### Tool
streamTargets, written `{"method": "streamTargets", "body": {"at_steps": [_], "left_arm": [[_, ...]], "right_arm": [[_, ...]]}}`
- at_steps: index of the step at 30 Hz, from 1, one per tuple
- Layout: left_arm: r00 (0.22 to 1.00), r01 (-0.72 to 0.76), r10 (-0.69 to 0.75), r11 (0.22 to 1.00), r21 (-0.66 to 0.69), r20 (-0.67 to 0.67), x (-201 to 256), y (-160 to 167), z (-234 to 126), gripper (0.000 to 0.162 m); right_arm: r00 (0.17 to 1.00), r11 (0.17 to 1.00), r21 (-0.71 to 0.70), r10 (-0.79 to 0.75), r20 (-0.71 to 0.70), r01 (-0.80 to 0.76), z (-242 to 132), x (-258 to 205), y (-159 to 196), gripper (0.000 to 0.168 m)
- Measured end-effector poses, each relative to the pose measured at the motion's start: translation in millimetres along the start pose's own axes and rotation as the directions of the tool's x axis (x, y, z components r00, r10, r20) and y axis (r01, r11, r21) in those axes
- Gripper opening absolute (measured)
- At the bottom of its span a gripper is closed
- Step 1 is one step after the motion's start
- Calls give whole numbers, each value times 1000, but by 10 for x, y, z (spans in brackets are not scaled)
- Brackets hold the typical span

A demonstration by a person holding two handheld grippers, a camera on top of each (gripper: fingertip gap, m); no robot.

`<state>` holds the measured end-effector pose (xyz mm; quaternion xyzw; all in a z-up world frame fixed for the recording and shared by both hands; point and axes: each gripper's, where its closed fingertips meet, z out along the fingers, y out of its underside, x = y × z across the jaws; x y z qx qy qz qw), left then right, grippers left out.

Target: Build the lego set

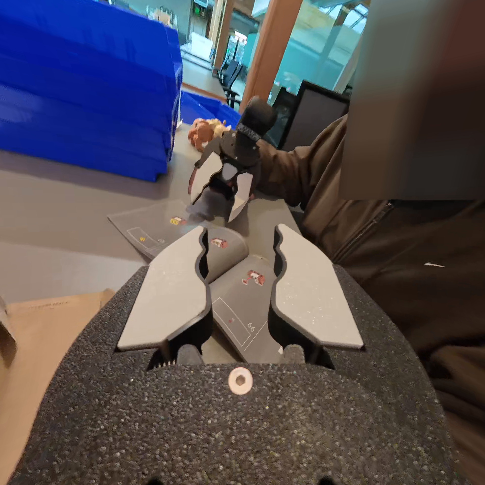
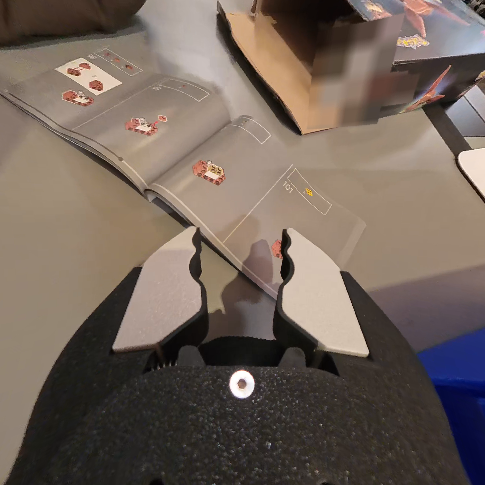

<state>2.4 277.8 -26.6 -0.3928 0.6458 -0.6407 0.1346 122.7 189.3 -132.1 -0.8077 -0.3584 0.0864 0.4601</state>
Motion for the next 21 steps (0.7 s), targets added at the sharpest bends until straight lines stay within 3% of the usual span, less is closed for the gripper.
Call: {"method": "streamTargets", "body": {"at_steps": [8, 21], "left_arm": [[997, 53, -39, 980, -191, 74, -179, 338, 237, 53], [944, 46, 40, 967, -250, 327, -692, 462, 248, 57]], "right_arm": [[1000, 1000, 14, 10, 13, -10, 44, -44, -12, 59], [998, 990, 137, 32, -47, -25, -17, 68, -161, 57]]}}
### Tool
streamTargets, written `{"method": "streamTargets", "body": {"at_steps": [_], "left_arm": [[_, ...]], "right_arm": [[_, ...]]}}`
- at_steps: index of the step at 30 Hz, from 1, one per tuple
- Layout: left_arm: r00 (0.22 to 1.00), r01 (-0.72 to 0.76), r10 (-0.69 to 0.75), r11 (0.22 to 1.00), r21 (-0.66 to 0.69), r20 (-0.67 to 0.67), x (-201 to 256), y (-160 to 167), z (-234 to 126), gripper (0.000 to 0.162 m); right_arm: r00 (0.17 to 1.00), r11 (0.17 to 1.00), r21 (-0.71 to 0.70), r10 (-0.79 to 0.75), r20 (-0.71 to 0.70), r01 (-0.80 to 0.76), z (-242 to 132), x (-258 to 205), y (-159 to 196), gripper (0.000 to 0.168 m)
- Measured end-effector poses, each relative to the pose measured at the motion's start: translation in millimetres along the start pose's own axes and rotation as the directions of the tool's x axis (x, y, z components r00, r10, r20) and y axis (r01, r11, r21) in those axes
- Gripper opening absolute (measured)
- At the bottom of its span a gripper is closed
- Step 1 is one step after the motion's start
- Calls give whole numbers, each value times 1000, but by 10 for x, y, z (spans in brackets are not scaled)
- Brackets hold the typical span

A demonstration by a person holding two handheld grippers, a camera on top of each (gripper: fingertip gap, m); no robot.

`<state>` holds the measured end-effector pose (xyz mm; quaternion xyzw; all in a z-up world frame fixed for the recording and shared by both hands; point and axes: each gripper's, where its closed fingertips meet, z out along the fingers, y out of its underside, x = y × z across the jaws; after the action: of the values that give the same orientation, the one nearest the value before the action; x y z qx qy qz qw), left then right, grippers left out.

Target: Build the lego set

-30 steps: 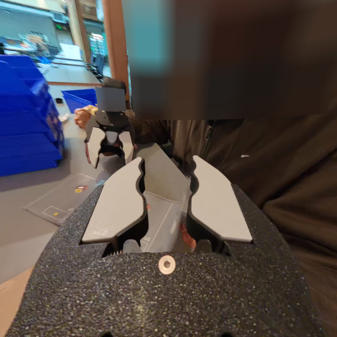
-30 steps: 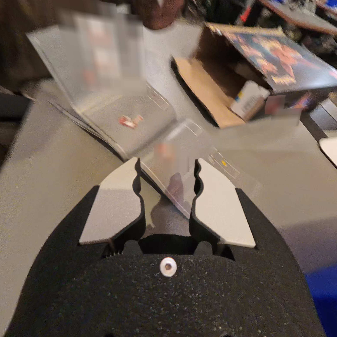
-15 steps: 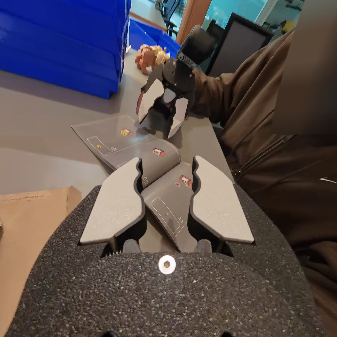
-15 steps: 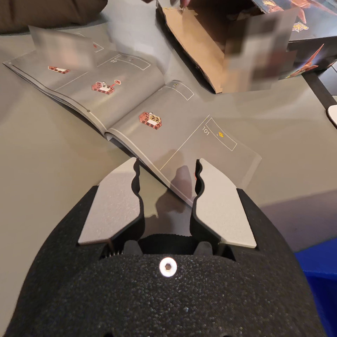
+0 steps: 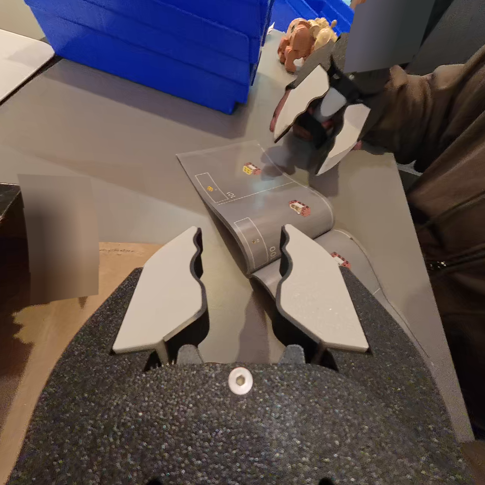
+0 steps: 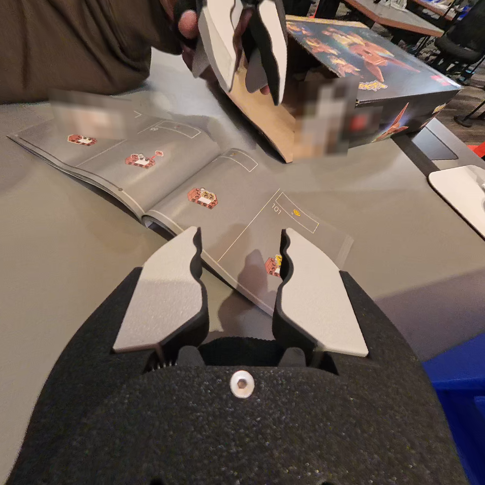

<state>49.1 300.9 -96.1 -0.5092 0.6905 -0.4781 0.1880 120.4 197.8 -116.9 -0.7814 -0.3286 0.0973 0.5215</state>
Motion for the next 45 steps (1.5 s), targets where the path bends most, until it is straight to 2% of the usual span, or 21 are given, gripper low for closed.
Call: {"method": "streamTargets", "body": {"at_steps": [10, 27, 34, 41, 45], "left_arm": [[999, 8, -6, 998, -61, 42, -115, 140, 43, 58], [999, -22, 20, 997, -73, -26, 85, 94, 55, 59], [998, 10, -13, 998, -59, -59, 112, 90, 142, 58], [999, 42, -43, 999, -30, -29, 57, 34, 267, 59], [1000, 19, -19, 1000, -7, -13, 96, -43, 289, 58]], "right_arm": [[1000, 1000, 23, 9, -18, -9, -16, 54, 2, 57], [999, 999, 19, 44, -19, -44, -53, 108, 47, 57], [998, 994, -99, 35, -50, -40, -21, 148, 212, 54], [978, 952, -222, 203, -50, -209, -72, 191, 407, 59], [978, 942, -261, 197, -72, -209, -99, 223, 476, 65]]}}
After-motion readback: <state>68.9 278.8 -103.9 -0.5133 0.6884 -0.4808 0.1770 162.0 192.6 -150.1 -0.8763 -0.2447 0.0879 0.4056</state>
